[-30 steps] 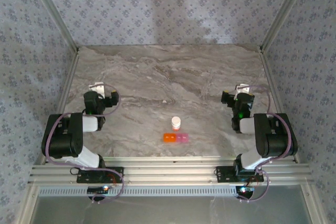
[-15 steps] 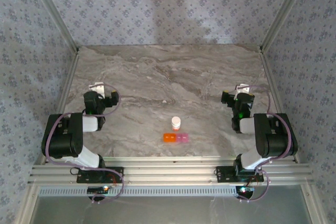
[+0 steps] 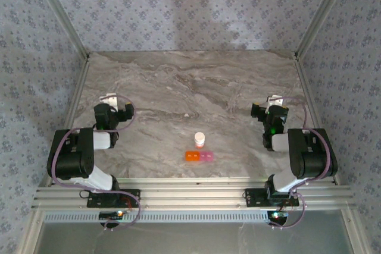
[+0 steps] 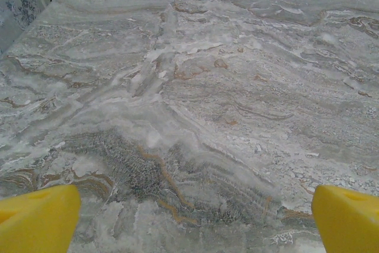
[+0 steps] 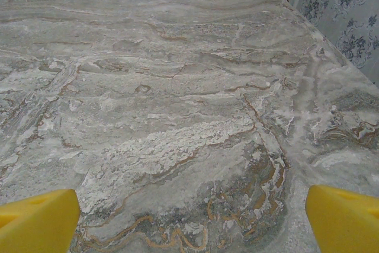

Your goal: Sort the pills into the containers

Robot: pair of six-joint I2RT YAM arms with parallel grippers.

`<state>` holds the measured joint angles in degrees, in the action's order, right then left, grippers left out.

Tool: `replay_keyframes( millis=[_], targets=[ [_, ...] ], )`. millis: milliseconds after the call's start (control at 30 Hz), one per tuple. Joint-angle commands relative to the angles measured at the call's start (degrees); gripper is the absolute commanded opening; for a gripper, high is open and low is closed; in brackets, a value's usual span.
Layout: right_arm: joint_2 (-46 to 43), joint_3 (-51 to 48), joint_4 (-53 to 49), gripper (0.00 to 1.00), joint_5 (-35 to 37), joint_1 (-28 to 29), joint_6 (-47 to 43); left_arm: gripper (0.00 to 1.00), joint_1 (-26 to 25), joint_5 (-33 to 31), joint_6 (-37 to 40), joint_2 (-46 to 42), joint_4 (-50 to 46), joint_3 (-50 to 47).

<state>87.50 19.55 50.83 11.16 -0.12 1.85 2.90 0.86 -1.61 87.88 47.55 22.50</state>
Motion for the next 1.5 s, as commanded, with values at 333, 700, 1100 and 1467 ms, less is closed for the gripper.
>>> replay_keyframes(
  millis=[333, 700, 1100, 1467],
  targets=[
    [-5.0, -1.2, 0.9, 1.0, 5.4, 2.1, -2.8, 1.0, 0.3, -2.4, -1.9, -6.9, -8.6, 2.1],
    [-13.4, 23.0, -50.7, 1.0, -0.9, -3.2, 21.4, 1.0, 0.3, -3.3, -6.6, -17.9, -27.1, 6.7],
    [-10.3, 33.7, -70.8, 0.89, -19.4, 11.0, 21.1, 1.0, -2.9, -1.2, -13.7, -34.2, -48.6, 9.1],
    [-11.6, 34.4, -81.0, 0.88, -14.9, 35.6, 24.3, 1.0, -9.8, 3.2, -20.7, -31.3, -63.8, 14.9]
  ],
)
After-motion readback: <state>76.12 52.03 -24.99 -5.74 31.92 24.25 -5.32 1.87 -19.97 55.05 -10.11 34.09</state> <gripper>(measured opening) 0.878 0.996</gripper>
